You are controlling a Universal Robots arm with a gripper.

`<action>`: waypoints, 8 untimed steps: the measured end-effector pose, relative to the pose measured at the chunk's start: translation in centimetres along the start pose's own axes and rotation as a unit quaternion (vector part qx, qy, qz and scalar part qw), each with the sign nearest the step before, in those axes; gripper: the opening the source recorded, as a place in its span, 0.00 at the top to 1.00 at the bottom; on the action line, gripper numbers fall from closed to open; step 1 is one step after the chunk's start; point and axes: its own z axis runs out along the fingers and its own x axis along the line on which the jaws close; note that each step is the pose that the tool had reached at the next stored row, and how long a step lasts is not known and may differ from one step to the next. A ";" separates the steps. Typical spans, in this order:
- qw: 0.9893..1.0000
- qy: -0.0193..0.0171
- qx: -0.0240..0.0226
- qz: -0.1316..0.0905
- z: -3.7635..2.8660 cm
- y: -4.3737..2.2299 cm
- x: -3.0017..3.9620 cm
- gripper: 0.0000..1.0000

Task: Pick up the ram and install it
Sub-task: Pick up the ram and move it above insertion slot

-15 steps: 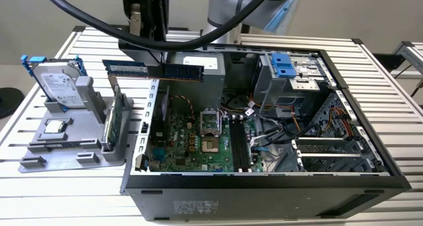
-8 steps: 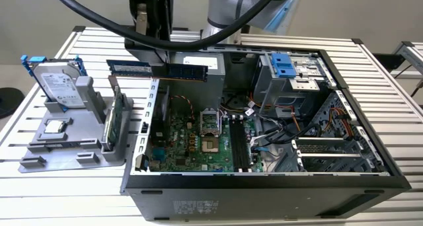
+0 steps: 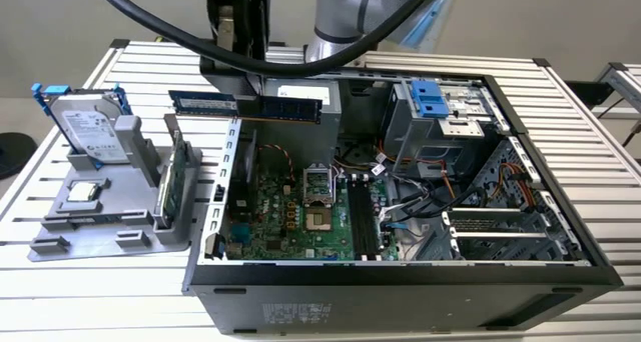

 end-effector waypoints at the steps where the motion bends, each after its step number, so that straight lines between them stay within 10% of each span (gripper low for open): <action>1: 1.000 0.000 0.000 0.000 0.01 0.09 0.00 1.00; 8: 1.000 0.000 0.000 0.000 0.01 0.74 0.05 1.00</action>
